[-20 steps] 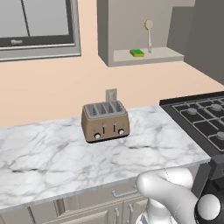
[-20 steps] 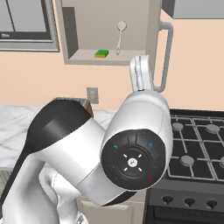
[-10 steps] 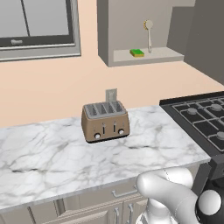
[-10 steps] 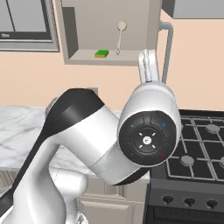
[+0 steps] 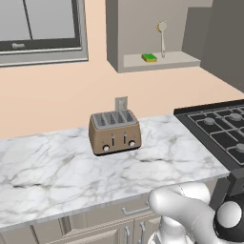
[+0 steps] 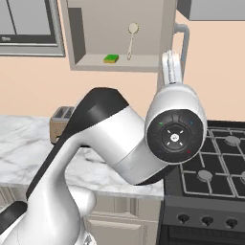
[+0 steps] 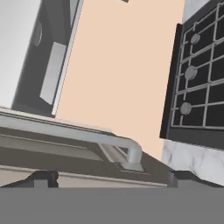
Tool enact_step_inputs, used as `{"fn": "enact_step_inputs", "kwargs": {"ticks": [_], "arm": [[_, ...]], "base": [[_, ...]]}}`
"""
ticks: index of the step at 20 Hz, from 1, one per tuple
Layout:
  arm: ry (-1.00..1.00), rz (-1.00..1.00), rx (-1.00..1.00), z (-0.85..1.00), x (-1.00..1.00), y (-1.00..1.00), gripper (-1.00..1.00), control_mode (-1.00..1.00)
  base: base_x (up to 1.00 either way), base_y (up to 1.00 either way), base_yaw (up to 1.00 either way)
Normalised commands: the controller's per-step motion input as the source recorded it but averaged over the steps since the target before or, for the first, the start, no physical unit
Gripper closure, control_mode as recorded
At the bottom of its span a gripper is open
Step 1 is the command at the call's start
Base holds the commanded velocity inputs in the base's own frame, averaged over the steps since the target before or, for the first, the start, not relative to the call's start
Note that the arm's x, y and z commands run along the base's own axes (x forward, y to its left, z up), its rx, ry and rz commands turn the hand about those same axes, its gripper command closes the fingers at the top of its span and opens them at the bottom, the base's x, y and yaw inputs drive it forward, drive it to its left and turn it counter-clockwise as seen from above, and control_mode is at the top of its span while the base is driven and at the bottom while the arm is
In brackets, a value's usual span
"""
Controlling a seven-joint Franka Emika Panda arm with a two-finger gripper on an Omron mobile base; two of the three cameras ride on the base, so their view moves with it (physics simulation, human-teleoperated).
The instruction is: Pick up the sponge and dish brush from the sink, and place them back in the cabinet, and close the cabinet door.
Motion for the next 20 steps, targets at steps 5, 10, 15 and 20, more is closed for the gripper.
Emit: {"fn": "enact_step_inputs", "kwargs": {"ticks": [5,10,15,20], "arm": [[0.00,0.03,0.04,0.00,0.24,-0.28,-1.00,-1.00],[0.00,0.09,0.08,0.00,0.17,-0.24,-1.00,-1.00],[0.00,0.13,0.02,0.00,0.00,-0.04,-1.00,-1.00],[-0.02,0.14,0.00,-0.04,0.00,0.01,-1.00,-1.00]], "base": [[0.00,0.00,0.00],[0.00,0.00,0.00],[0.00,0.00,0.00],[0.00,0.00,0.00]]}}
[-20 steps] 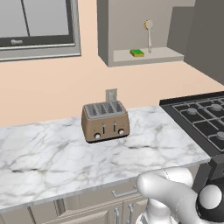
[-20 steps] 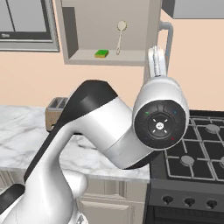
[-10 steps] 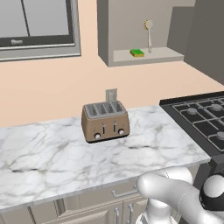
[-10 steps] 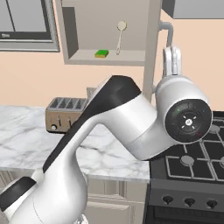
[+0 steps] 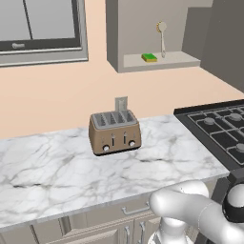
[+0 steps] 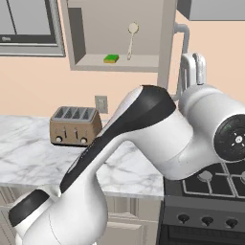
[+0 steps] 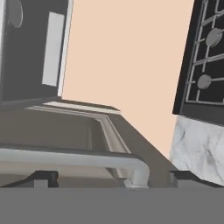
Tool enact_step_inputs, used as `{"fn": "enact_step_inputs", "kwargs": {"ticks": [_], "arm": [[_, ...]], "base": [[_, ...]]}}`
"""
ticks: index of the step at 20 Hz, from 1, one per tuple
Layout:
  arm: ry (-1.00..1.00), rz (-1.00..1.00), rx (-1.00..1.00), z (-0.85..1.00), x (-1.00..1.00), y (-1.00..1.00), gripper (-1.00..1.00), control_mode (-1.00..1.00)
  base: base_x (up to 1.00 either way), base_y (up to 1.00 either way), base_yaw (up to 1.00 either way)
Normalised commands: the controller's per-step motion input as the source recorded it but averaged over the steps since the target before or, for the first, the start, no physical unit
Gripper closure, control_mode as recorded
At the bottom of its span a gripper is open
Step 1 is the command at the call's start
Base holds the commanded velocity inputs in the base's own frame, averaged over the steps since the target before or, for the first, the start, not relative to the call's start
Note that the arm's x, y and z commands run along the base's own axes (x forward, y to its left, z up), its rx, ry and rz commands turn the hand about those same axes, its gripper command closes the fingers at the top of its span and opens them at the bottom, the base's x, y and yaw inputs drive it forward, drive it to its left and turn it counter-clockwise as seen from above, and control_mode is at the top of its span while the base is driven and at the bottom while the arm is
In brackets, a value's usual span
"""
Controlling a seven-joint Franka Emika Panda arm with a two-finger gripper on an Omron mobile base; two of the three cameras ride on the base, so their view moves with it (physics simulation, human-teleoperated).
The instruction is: Pick up the sponge and dish brush from the sink, and place them back in the cabinet, and close the cabinet door.
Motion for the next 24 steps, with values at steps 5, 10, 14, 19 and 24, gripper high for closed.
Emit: {"fn": "enact_step_inputs", "kwargs": {"ticks": [5,10,14,19,24], "arm": [[-0.01,0.12,0.00,-0.01,0.00,0.08,-1.00,-1.00],[0.00,0.12,0.00,0.00,0.00,0.18,-1.00,-1.00],[0.00,0.12,0.00,0.00,0.00,0.23,-1.00,-1.00],[0.00,0.09,0.00,0.00,0.03,0.09,-1.00,-1.00],[-0.01,0.02,0.00,0.00,0.01,0.00,-1.00,-1.00]], "base": [[0.00,0.00,0.00],[0.00,0.00,0.00],[0.00,0.00,0.00],[0.00,0.00,0.00],[0.00,0.00,0.00]]}}
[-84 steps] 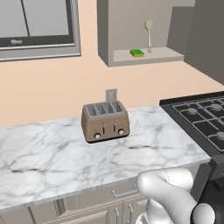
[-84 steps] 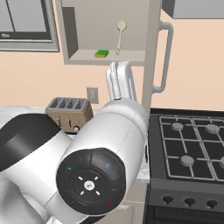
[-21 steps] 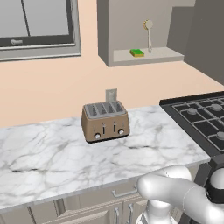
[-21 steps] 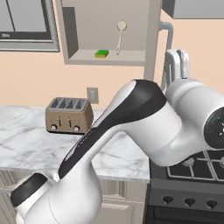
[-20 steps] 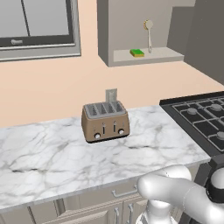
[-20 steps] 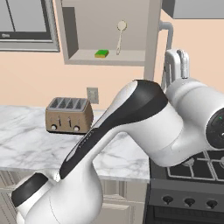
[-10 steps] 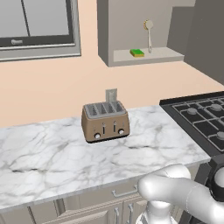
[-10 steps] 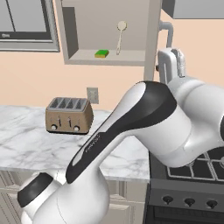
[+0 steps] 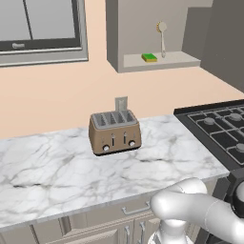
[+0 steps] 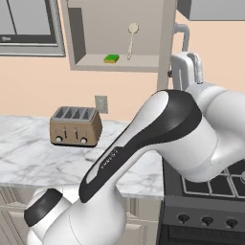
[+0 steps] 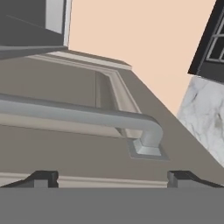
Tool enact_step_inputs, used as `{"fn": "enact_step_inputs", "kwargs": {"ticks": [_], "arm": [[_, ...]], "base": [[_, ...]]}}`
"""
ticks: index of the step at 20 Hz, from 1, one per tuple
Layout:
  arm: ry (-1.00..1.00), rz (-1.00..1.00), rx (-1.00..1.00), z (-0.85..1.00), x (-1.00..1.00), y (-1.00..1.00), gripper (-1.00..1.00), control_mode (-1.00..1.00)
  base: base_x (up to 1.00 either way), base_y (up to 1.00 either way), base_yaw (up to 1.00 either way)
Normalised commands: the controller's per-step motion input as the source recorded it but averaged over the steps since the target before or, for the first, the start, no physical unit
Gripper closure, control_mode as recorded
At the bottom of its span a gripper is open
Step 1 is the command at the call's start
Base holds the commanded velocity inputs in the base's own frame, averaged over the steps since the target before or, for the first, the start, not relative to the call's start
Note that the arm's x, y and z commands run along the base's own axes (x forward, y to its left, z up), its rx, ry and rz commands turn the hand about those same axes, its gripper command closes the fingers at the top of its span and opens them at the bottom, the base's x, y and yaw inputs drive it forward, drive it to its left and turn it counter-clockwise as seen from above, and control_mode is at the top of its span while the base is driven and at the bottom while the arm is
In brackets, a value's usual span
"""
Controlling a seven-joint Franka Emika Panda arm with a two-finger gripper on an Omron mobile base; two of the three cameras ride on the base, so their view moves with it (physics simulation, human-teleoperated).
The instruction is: Pick up the sponge and dish brush from the sink, and place them back in the cabinet, and close the cabinet door.
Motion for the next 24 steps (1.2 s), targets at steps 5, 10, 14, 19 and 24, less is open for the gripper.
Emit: {"fn": "enact_step_inputs", "kwargs": {"ticks": [5,10,14,19,24], "arm": [[0.00,0.02,0.00,0.00,0.00,0.00,-1.00,-1.00],[0.00,0.03,0.01,0.00,0.00,-0.01,-1.00,-1.00],[0.00,0.00,0.01,0.00,0.00,-0.19,-1.00,-1.00],[0.00,0.02,0.00,0.00,0.00,-0.34,-1.00,-1.00],[0.00,0.00,0.00,0.00,0.16,-0.18,-1.00,-1.00]], "base": [[0.00,0.00,0.00],[0.00,0.00,0.00],[0.00,0.00,0.00],[0.00,0.00,0.00],[0.00,0.00,0.00]]}}
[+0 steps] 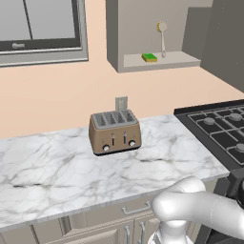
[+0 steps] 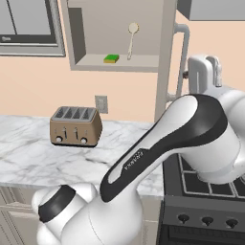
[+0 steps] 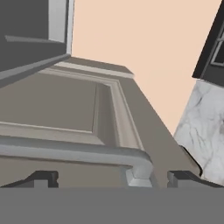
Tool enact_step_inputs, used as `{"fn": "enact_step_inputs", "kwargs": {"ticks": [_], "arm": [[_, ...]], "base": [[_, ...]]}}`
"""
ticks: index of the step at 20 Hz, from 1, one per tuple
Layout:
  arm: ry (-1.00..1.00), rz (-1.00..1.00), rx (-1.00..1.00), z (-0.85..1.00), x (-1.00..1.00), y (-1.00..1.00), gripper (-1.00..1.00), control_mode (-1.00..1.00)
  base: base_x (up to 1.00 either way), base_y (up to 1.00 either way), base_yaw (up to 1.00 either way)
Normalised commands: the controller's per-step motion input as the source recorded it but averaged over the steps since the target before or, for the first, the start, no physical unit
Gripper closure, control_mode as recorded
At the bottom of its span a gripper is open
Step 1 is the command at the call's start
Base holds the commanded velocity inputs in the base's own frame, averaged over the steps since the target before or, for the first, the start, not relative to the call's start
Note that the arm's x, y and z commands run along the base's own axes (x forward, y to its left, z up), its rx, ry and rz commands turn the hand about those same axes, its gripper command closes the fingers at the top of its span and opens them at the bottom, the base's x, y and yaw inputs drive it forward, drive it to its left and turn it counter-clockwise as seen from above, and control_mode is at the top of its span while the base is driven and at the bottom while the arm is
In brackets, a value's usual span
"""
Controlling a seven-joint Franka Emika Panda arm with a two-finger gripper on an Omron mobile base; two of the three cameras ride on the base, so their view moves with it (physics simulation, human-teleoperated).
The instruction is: Pick up the sponge and dish brush from the sink, and place them back in the cabinet, and close the cabinet door.
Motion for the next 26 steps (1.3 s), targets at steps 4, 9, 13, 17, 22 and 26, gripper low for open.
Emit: {"fn": "enact_step_inputs", "kwargs": {"ticks": [4,9,13,17,22,26], "arm": [[0.00,0.00,0.02,0.00,0.41,-0.14,-1.00,-1.00],[-0.01,0.03,0.04,0.00,0.33,-0.16,-1.00,-1.00],[0.00,0.04,0.04,0.00,0.19,-0.14,-1.00,-1.00],[0.00,0.11,0.01,-0.01,0.02,0.00,-1.00,-1.00],[0.00,0.13,0.00,-0.01,0.07,0.04,-1.00,-1.00],[0.00,0.11,0.00,0.00,0.01,0.11,-1.00,-1.00]], "base": [[0.00,0.00,0.00],[0.00,0.00,0.00],[0.00,0.00,0.00],[0.00,0.00,0.00],[0.00,0.00,0.00],[0.00,0.00,0.00]]}}
